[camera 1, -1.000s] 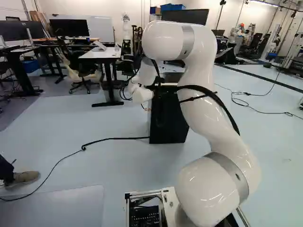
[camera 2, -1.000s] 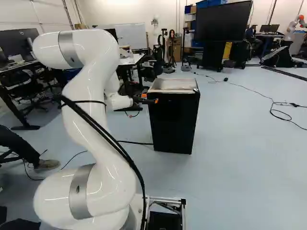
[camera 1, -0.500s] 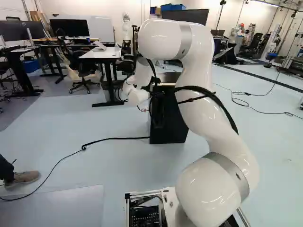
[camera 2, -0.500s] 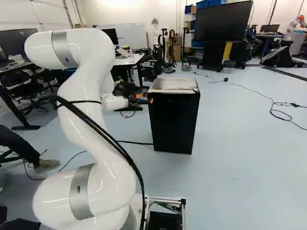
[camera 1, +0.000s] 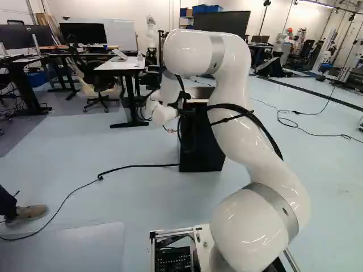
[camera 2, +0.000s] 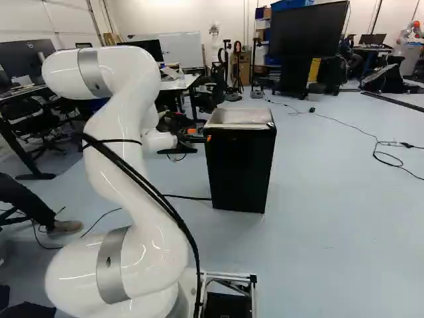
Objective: Open the fridge door
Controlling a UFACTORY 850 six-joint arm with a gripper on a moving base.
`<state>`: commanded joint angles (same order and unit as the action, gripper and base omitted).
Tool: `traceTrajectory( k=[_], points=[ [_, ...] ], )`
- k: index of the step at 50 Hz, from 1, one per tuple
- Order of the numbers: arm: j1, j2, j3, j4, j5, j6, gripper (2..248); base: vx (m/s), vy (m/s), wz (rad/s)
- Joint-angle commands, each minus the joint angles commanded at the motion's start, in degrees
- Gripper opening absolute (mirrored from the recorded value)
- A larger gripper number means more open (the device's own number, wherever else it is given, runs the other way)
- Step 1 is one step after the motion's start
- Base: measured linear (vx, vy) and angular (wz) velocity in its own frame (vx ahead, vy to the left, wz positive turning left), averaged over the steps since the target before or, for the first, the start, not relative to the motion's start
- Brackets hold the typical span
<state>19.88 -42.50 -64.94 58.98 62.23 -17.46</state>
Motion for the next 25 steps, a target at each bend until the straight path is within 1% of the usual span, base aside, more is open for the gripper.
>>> traceTrajectory(
  k=[14, 25],
  points=[
    [-0.6, -1.2, -1.9, 0.0, 0.0, 0.0, 247, 0.000, 0.000, 0.000],
    [-1.3, -1.5, -2.4, 0.3, 0.0, 0.0, 247, 0.000, 0.000, 0.000]
  ],
)
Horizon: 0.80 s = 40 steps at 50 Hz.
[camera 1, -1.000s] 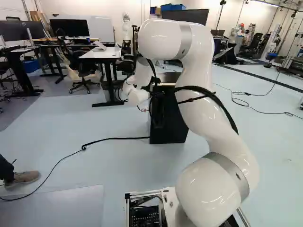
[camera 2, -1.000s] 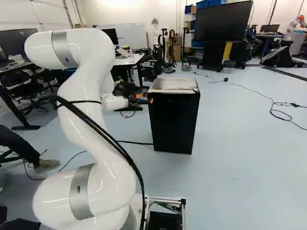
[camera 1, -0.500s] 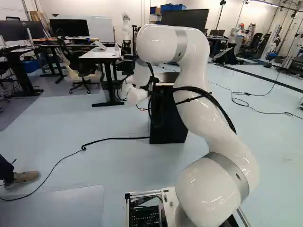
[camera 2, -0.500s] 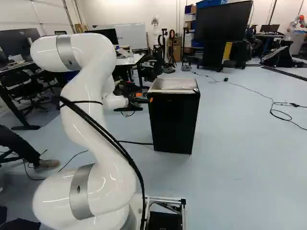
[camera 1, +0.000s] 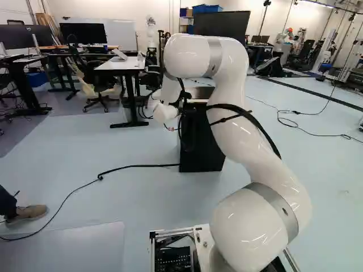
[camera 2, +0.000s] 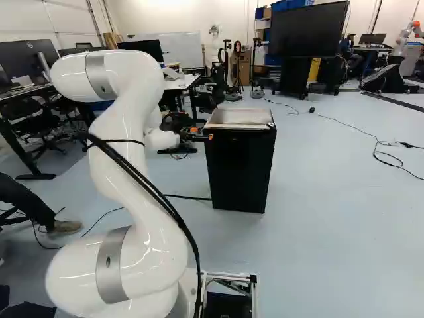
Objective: Open the fridge door
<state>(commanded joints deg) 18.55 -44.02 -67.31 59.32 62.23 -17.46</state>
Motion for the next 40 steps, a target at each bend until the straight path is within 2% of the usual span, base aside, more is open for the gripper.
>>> traceTrajectory(
  k=[32, 40],
  points=[
    [-2.1, -1.2, -1.9, 2.1, 0.0, 0.0, 247, 0.000, 0.000, 0.000],
    [-2.7, -0.8, -1.2, 2.7, 0.0, 0.0, 247, 0.000, 0.003, 0.014]
  ],
)
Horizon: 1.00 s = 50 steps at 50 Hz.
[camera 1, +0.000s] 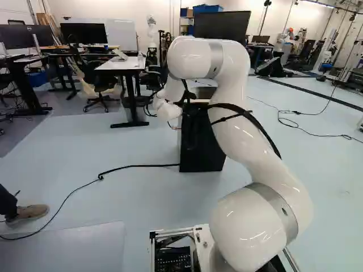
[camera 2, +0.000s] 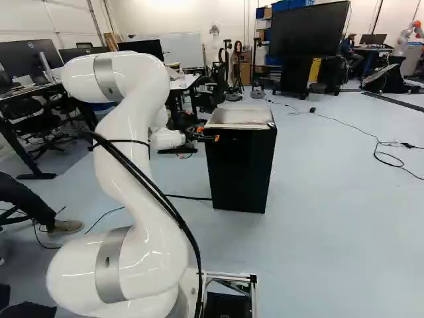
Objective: Open the fridge door
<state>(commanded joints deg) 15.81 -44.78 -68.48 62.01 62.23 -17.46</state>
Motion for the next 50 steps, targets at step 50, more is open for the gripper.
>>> traceTrajectory(
  k=[50],
  points=[
    [-4.0, 8.6, 13.5, 6.9, 2.8, 0.0, 247, 0.000, 0.004, 0.019]
  ],
)
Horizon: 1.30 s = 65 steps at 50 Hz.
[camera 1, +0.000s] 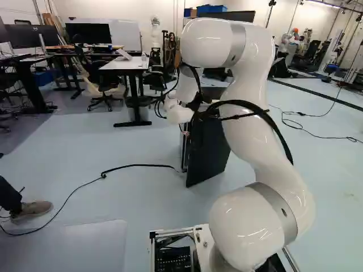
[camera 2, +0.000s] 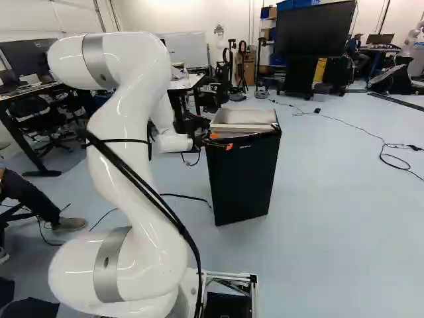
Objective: Open the fridge door
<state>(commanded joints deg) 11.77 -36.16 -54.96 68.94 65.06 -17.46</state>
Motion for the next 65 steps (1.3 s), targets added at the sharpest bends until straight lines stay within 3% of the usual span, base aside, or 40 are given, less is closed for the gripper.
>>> traceTrajectory(
  k=[65],
  points=[
    [-7.3, 9.3, 14.8, 13.3, 5.5, 0.0, 247, 0.000, -0.001, -0.007]
  ],
)
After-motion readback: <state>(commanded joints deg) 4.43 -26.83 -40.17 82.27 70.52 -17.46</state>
